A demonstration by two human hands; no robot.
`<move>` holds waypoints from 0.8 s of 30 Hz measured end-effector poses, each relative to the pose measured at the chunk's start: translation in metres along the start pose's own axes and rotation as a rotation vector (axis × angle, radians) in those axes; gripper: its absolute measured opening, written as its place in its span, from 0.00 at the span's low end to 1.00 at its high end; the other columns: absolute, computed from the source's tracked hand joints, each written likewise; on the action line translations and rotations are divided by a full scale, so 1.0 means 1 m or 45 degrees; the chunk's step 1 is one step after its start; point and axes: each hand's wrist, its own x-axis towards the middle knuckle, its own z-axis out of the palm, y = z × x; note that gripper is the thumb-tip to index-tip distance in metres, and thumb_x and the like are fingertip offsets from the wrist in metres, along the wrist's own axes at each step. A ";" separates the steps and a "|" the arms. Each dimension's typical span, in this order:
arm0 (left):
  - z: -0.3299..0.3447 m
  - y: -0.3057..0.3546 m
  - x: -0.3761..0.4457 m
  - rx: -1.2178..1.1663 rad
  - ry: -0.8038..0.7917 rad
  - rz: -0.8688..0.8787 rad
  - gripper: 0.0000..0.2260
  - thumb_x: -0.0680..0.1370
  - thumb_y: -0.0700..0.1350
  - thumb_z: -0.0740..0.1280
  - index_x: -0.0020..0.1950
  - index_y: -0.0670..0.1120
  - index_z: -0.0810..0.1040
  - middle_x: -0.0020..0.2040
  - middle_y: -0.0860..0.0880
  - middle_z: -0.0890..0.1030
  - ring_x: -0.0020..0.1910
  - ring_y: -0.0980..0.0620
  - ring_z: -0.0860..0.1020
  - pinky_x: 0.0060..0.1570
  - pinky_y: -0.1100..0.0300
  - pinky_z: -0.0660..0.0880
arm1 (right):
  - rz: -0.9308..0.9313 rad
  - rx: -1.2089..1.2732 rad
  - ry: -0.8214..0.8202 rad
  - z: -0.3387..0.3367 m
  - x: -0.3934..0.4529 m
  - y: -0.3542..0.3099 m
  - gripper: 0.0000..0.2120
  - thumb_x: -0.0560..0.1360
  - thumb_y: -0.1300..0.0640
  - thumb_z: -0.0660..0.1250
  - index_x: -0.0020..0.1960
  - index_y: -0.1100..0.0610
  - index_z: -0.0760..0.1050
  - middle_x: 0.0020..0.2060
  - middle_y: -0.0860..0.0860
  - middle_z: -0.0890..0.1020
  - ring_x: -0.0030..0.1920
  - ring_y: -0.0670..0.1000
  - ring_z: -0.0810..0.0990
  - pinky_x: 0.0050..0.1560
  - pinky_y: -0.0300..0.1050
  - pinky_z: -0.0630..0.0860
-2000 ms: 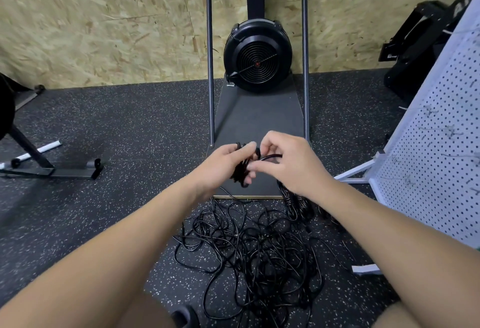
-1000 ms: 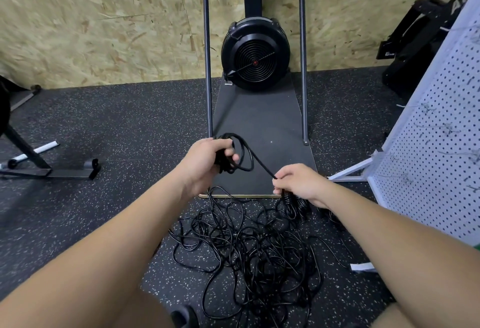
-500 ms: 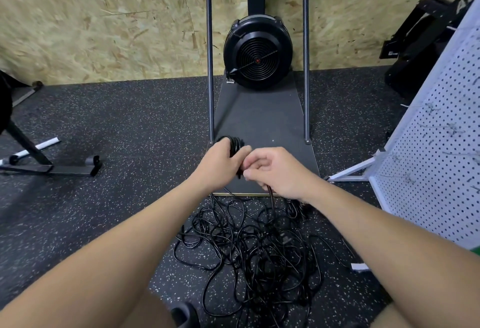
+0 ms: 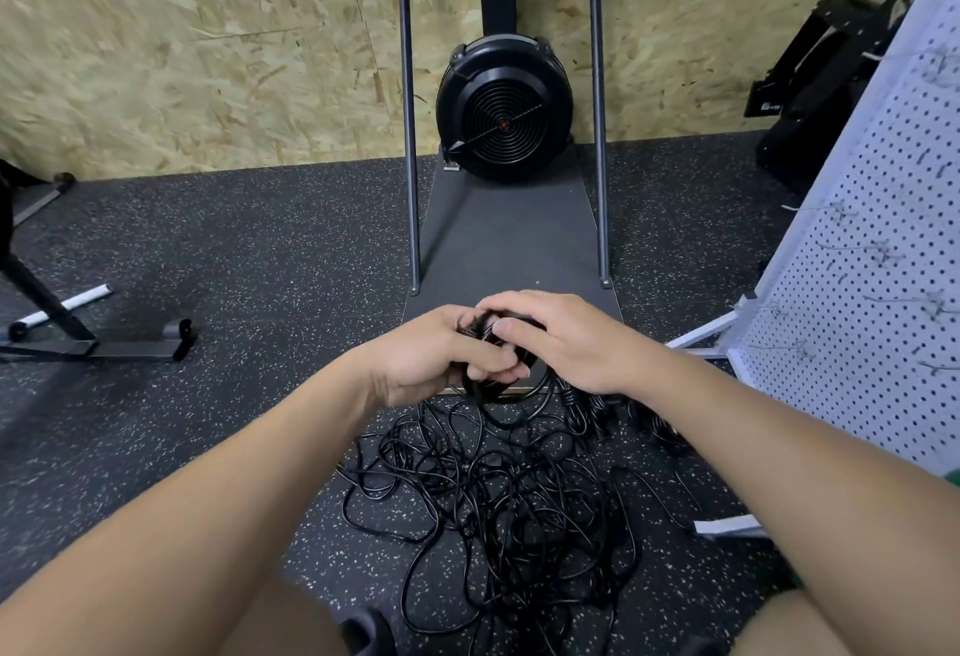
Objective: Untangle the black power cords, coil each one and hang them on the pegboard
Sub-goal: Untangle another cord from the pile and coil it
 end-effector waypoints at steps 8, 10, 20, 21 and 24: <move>0.022 0.002 0.005 -0.065 0.096 0.126 0.10 0.83 0.36 0.72 0.44 0.40 0.74 0.39 0.47 0.78 0.56 0.41 0.78 0.64 0.51 0.75 | 0.190 0.020 0.333 -0.002 0.009 0.004 0.27 0.80 0.28 0.61 0.39 0.48 0.81 0.36 0.48 0.85 0.40 0.52 0.82 0.48 0.60 0.80; 0.024 0.001 0.005 0.030 0.142 0.134 0.06 0.83 0.37 0.73 0.51 0.39 0.77 0.39 0.47 0.80 0.53 0.42 0.80 0.61 0.54 0.79 | 0.245 0.027 0.374 -0.004 0.012 0.005 0.31 0.79 0.25 0.61 0.36 0.50 0.79 0.31 0.50 0.83 0.36 0.53 0.81 0.45 0.60 0.79; 0.030 -0.008 0.013 0.023 0.489 0.327 0.07 0.85 0.42 0.72 0.57 0.37 0.82 0.39 0.44 0.77 0.41 0.44 0.82 0.55 0.46 0.85 | 0.263 0.178 0.480 -0.011 0.008 -0.008 0.30 0.84 0.35 0.66 0.36 0.59 0.77 0.30 0.57 0.79 0.29 0.47 0.73 0.38 0.50 0.70; 0.030 -0.008 0.013 -0.030 0.525 0.328 0.09 0.85 0.42 0.73 0.57 0.35 0.82 0.39 0.45 0.76 0.39 0.45 0.80 0.51 0.49 0.84 | 0.232 0.198 0.454 -0.013 0.005 -0.012 0.26 0.83 0.37 0.69 0.38 0.57 0.79 0.31 0.54 0.82 0.30 0.48 0.76 0.39 0.49 0.73; 0.026 -0.007 0.015 -0.210 0.532 0.345 0.08 0.85 0.43 0.73 0.53 0.39 0.80 0.37 0.45 0.73 0.34 0.50 0.76 0.57 0.45 0.79 | 0.185 0.332 0.378 -0.014 0.003 -0.018 0.18 0.84 0.43 0.70 0.46 0.57 0.82 0.33 0.53 0.85 0.32 0.49 0.78 0.39 0.47 0.74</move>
